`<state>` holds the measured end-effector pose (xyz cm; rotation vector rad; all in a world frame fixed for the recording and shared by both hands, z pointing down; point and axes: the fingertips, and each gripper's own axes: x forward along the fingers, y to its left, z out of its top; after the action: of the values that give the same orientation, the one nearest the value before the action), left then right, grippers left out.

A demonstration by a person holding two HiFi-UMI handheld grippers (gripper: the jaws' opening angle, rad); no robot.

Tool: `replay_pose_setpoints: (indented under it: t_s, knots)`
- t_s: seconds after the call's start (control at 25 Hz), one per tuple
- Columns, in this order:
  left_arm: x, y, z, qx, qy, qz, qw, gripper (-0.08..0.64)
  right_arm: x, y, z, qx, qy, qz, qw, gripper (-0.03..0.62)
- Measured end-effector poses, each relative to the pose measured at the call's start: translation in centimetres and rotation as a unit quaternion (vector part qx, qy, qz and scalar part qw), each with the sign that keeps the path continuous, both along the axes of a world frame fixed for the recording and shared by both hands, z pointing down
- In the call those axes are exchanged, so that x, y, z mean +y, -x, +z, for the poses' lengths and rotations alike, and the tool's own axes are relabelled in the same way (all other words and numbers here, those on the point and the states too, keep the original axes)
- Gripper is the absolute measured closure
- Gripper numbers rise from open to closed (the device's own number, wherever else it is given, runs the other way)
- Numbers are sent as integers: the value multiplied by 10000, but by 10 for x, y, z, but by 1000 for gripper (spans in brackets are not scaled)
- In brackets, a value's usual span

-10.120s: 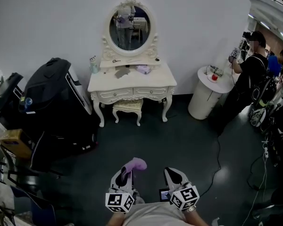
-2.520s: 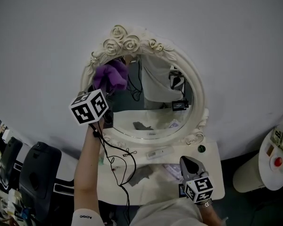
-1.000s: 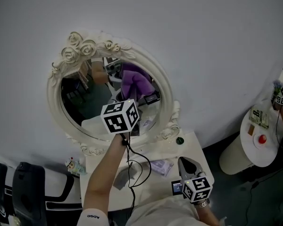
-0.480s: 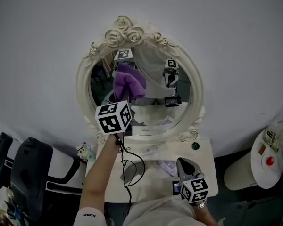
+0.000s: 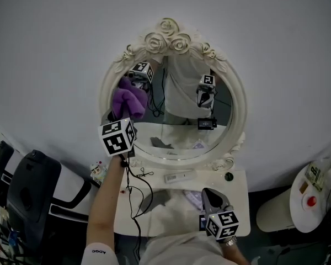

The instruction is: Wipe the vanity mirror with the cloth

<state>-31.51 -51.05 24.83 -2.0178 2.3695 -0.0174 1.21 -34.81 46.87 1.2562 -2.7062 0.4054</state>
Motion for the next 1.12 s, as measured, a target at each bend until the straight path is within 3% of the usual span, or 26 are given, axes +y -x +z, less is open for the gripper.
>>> replay_pose_setpoints:
  t_s: [0.24, 0.32, 0.44, 0.64, 0.88, 1.12]
  knots:
    - [4, 17, 11, -225, -38, -385, 9990, 506, 10, 1, 9, 2, 144, -10, 9999, 584]
    - [7, 15, 14, -52, -75, -329, 9994, 506, 13, 1, 10, 9, 146, -7, 9999, 584]
    - [18, -8, 24, 375, -224, 102, 9990, 506, 15, -4, 15, 25, 178, 42, 9998, 584]
    - [24, -92, 45, 808, -283, 948, 9918, 506, 11, -16, 18, 33, 212, 196, 9996, 584]
    - [2, -211, 71, 421, -143, 1877, 9812, 506, 16, -41, 22, -17, 274, 590, 9979, 584]
    - [-25, -303, 89, 271, 103, 2540, 9668, 506, 23, -83, 30, 3, 388, 1158, 9925, 584]
